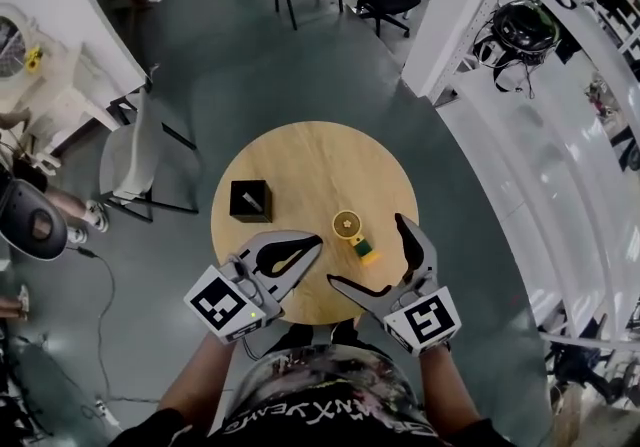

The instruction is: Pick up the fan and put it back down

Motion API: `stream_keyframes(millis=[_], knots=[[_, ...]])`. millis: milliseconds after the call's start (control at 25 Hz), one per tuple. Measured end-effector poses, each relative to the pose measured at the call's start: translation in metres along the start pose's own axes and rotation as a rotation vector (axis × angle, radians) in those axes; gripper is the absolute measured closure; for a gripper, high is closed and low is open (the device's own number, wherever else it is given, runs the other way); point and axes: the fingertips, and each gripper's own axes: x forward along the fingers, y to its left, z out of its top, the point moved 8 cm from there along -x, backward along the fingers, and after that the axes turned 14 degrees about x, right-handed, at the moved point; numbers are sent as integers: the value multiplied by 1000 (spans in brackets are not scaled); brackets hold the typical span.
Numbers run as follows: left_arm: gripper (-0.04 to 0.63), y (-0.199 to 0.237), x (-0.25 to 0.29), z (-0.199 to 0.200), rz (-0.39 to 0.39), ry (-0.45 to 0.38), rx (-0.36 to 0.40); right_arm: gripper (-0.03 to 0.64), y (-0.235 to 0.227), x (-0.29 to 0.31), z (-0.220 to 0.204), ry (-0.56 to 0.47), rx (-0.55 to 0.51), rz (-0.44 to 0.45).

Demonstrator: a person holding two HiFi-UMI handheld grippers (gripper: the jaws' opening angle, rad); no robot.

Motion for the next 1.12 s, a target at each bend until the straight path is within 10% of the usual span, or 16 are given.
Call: stream_keyframes(millis=[1120], knots=[[577, 3, 6, 3, 58, 19, 4, 31, -66, 45, -91, 197, 82, -71]])
